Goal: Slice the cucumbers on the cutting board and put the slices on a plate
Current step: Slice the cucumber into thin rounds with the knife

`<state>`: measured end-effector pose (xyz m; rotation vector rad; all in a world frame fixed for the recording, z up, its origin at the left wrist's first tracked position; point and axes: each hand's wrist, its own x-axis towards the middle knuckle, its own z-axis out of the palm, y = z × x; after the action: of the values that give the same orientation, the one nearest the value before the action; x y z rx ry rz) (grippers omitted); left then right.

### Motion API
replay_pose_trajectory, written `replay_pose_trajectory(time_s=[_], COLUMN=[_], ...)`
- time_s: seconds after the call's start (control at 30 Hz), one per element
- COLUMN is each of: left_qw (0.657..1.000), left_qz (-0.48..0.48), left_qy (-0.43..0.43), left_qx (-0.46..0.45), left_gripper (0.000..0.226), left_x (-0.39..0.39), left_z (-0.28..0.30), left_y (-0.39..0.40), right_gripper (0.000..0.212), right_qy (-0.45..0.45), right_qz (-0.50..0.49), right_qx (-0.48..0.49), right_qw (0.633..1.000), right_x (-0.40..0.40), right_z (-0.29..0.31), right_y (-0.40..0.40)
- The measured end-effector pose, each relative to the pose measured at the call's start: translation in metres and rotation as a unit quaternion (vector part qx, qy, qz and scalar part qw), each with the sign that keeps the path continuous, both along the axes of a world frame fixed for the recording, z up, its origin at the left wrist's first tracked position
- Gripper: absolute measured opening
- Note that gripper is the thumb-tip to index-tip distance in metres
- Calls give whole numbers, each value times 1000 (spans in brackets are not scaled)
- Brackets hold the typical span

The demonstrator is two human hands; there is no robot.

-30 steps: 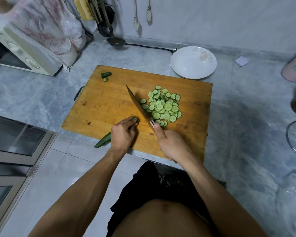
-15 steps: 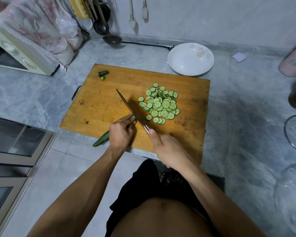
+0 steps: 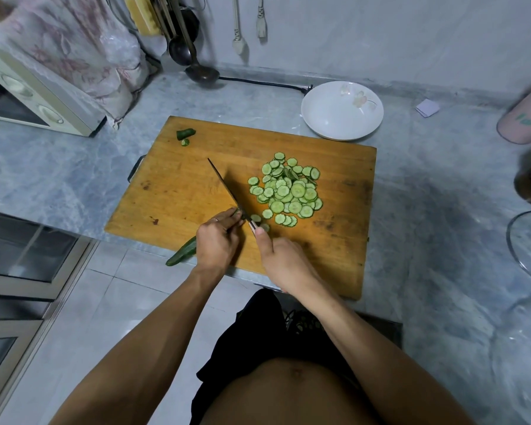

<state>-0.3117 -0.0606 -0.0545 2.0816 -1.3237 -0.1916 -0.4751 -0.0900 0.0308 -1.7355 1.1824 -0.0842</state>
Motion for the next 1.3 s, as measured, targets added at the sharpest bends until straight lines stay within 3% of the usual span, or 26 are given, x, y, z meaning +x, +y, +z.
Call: replay_pose_trajectory(time_s=[0.33, 0.6, 0.87, 1.3], left_qw=[1000, 999, 1000, 1000], left_qz=[1, -2, 6, 7], left_qy=[19, -25, 3, 23], left_qx=[11, -21, -19, -17], left_gripper=[24, 21, 17, 22], left_x=[4, -1, 1, -4], left_z=[3, 3, 0, 0], left_y=[-1, 2, 3, 2], right_gripper=[73, 71, 69, 72], right_qy=[2, -10, -4, 5], right_qz=[-47, -24, 18, 3], right_qx=[12, 8, 8, 21], right_qw=[999, 1000, 1000, 1000], right_x=[-12, -25, -29, -14], right_z=[-2, 6, 15, 1], right_y=[-12, -11, 4, 5])
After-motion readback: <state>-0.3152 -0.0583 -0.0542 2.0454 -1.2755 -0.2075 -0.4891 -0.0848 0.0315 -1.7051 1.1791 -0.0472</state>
